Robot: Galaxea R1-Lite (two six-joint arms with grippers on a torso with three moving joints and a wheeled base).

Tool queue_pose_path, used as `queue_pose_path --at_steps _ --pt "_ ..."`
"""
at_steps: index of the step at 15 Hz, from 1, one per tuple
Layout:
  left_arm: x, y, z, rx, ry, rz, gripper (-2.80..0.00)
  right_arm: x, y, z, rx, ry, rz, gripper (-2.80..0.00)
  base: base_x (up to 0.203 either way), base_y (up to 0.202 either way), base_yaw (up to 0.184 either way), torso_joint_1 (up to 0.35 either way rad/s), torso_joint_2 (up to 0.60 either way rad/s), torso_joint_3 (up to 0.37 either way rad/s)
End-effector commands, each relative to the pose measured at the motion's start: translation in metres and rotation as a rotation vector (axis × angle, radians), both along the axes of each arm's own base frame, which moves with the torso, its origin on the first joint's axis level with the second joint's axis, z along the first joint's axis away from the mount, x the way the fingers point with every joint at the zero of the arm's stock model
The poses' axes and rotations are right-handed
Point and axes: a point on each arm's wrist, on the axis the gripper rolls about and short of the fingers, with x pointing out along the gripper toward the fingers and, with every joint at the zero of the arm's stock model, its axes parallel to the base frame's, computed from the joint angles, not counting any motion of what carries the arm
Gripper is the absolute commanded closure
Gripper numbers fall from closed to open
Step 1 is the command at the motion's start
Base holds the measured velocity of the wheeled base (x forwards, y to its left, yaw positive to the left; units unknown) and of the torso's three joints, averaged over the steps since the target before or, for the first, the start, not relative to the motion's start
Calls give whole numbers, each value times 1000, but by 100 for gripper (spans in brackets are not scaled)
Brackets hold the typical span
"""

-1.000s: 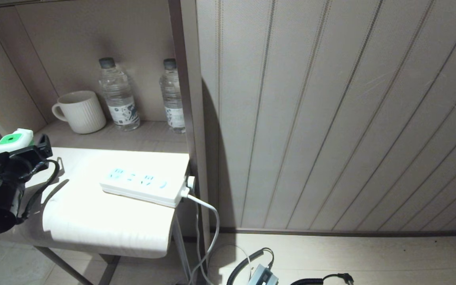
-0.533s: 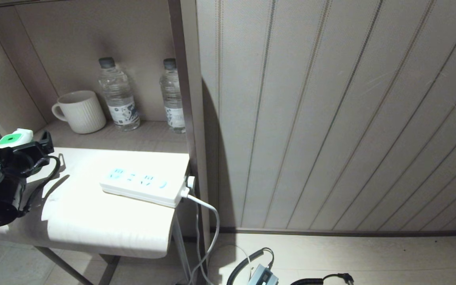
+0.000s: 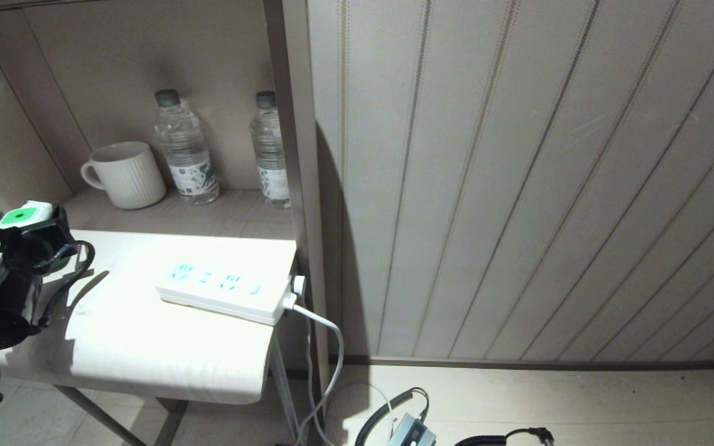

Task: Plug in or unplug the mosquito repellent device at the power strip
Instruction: Pick up the mosquito repellent liquid

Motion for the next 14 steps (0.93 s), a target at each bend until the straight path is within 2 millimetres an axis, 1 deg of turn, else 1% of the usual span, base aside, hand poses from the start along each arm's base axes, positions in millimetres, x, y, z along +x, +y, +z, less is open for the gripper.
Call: queue_pose_path --at_steps 1,7,9,10,11,12,14 --pt "0 0 1 0 -16 3 0 0 0 0 0 0 0 0 0 0 0 0 0 0" --pt "3 0 -3 -2 -10 4 0 0 0 0 0 0 0 0 0 0 0 0 0 0" --pt "2 0 2 0 -27 4 0 0 0 0 0 0 0 0 0 0 0 0 0 0" --pt "-1 0 9 7 -48 3 0 0 0 0 0 0 0 0 0 0 0 0 0 0" --pt "-7 -1 21 15 -83 3 0 0 0 0 0 0 0 0 0 0 0 0 0 0" --pt "-15 -2 34 26 -116 0 0 0 0 0 0 0 0 0 0 0 0 0 0 0" --pt "-36 -5 64 51 -153 -12 0 0 0 0 0 0 0 0 0 0 0 0 0 0"
